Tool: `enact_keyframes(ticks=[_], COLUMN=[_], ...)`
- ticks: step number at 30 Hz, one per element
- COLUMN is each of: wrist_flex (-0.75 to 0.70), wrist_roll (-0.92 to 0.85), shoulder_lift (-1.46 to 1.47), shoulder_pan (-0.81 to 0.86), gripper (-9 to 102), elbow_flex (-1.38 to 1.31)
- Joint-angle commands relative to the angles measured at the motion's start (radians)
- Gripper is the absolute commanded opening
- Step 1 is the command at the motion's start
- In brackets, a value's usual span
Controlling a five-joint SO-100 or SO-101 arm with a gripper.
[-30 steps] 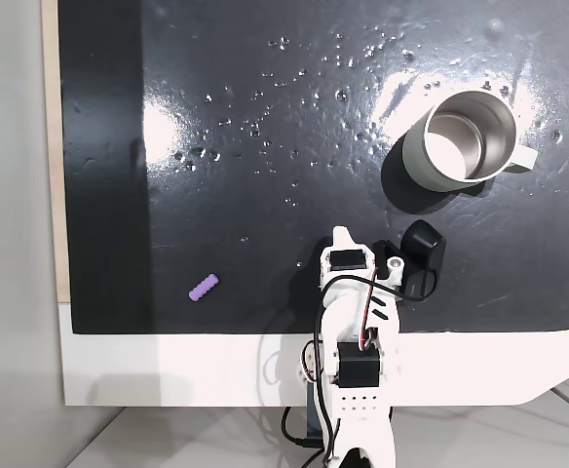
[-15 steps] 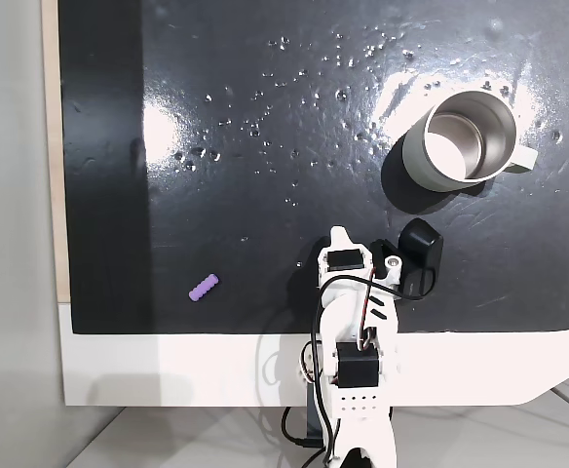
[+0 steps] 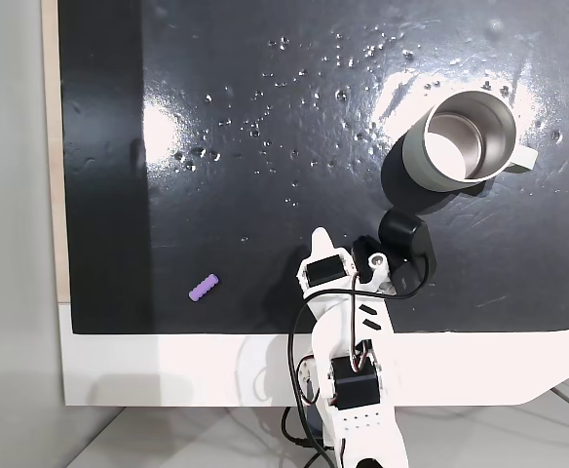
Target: Grasp a pengrip and put it in the cup.
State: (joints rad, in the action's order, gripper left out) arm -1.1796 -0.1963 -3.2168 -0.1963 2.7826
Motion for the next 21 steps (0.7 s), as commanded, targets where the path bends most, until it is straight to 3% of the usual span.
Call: enact_keyframes(ticks=[1,5,13,21], wrist_flex=[-0.006,-0.089,-0.319,-0.388], wrist_roll=[-0.014,0.074,0.420,0.486], shoulder_lift=[0.147,0.362,0.769,0.980], shoulder_pan=[-0.060,-0.181,-0.416,-0.443], gripper=[0,1,1,3], elbow_flex=[-0.196,-0.463,-0.910,-1.074])
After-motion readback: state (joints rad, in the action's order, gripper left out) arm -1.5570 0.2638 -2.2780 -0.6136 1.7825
